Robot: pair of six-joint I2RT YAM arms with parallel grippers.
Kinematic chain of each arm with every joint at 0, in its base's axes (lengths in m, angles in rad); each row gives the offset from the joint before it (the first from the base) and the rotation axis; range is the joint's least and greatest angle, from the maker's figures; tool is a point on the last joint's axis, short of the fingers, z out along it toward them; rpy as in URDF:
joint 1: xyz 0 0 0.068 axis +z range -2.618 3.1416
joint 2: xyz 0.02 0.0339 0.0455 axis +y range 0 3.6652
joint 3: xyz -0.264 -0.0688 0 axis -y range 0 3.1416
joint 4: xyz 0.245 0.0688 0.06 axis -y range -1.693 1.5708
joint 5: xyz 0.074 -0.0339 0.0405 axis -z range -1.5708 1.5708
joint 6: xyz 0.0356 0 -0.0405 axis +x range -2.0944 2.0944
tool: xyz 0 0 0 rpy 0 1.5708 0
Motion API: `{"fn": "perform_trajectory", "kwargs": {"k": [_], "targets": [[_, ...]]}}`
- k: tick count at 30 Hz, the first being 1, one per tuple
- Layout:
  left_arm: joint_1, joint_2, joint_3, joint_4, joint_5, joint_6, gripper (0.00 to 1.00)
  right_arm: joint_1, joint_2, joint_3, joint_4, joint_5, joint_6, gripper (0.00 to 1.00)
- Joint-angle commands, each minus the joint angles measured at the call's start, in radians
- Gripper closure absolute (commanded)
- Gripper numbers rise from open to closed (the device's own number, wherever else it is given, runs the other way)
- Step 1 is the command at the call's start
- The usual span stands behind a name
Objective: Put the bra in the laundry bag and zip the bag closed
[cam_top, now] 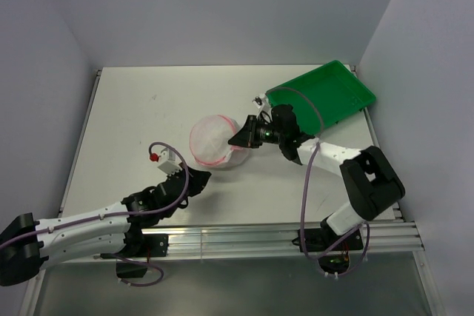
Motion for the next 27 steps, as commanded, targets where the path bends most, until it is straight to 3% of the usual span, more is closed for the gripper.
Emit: {"fn": "perform_trajectory", "kwargs": {"k": [1,6,12,14,15,17,18,22,27], "targets": [[0.004,-0.041,0.006,-0.187,-0.108,0.025,1.00,-0.019,0.081,0.122,-0.079,-0.069,-0.135,0.98],[0.004,-0.107,0.008,-0.224,-0.124,0.072,1.00,-0.030,0.139,0.206,-0.104,-0.097,-0.147,0.98],[0.004,-0.046,0.037,-0.012,0.037,0.158,1.00,-0.027,0.110,0.197,-0.104,-0.089,-0.140,0.98],[0.005,0.000,0.065,0.022,0.042,0.134,0.91,-0.028,0.084,0.163,-0.092,-0.086,-0.133,0.98],[0.013,0.013,0.071,0.035,0.048,0.125,0.78,-0.028,0.076,0.133,-0.064,-0.079,-0.118,0.99],[0.027,0.052,0.083,0.094,0.078,0.089,0.62,-0.027,0.064,0.116,-0.039,-0.080,-0.109,0.99],[0.041,0.068,0.086,0.108,0.088,0.077,0.59,-0.027,0.064,0.111,-0.038,-0.080,-0.107,0.99],[0.074,0.129,0.088,0.178,0.123,0.034,0.56,-0.025,0.075,0.106,-0.032,-0.089,-0.106,0.99],[0.140,0.163,0.079,0.229,0.166,0.014,0.59,-0.025,0.076,0.093,-0.006,-0.096,-0.094,0.99]]}}
